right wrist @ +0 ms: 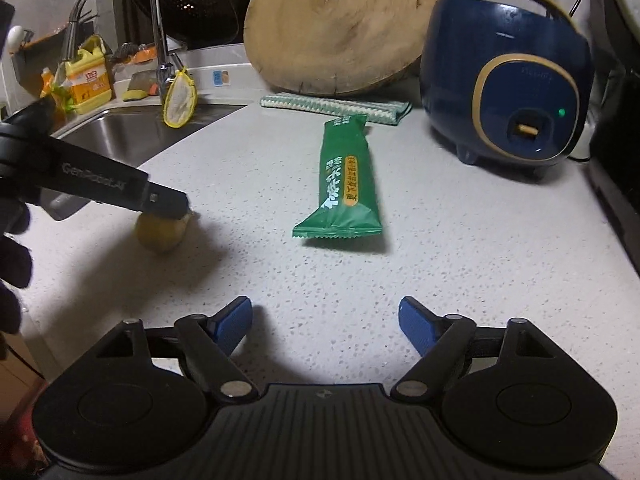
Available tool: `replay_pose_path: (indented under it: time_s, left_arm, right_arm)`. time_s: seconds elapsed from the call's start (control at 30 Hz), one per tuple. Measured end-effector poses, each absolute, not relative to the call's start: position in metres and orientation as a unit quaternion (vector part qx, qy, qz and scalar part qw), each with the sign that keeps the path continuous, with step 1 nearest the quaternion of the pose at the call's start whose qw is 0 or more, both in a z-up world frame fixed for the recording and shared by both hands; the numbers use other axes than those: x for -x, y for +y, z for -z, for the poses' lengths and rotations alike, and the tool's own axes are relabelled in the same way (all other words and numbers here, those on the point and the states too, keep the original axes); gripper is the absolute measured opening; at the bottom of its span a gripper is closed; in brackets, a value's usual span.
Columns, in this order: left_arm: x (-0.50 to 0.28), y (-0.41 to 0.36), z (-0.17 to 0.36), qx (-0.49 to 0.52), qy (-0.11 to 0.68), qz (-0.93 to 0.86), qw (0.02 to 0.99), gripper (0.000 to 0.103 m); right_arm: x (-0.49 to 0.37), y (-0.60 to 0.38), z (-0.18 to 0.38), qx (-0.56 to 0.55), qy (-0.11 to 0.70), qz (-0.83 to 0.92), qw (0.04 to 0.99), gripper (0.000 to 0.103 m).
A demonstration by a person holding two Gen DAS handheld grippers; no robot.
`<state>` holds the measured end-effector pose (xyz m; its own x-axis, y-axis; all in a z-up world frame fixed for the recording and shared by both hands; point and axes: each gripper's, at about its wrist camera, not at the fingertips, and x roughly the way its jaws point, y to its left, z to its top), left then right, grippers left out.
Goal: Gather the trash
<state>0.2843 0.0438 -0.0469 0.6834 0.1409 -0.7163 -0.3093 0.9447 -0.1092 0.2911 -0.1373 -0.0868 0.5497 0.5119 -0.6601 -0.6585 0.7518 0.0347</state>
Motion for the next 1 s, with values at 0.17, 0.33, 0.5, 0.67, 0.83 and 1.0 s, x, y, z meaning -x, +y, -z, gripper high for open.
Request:
replay_pose_path:
  time_s: [0.17,0.33,0.5,0.67,0.83,1.0]
  left_arm:
    - [-0.288,0.041,0.05,0.104,0.378,-0.133,0.91,0.038]
    - [-0.288,0.045,0.055,0.112,0.381,-0.141,0.907,0.038]
    - [-0.276,0.056,0.054,0.145,0.37,-0.125,0.909,0.038]
    - [-0.247,0.059,0.047,0.156,0.357,-0.124,0.912,0.037]
    - [-0.225,0.061,0.043,0.149,0.358,-0.142,0.911,0.037]
    - [-0.213,0.072,0.044,0.166,0.358,-0.146,0.907,0.037]
  right_arm:
    - [-0.293,-0.135,0.088,0.115,0.352,-0.36,0.856,0.103]
    - [-0.303,-0.134,0.083,0.105,0.38,-0.357,0.847,0.103]
    - [-0.304,-0.131,0.082,0.132,0.381,-0.369,0.837,0.1]
    - [-0.307,-0.128,0.063,0.113,0.324,-0.355,0.869,0.086]
    - [-0.338,-0.105,0.055,0.116,0.289,-0.312,0.897,0.079]
    - [-0.363,-0.088,0.07,0.113,0.339,-0.306,0.883,0.028]
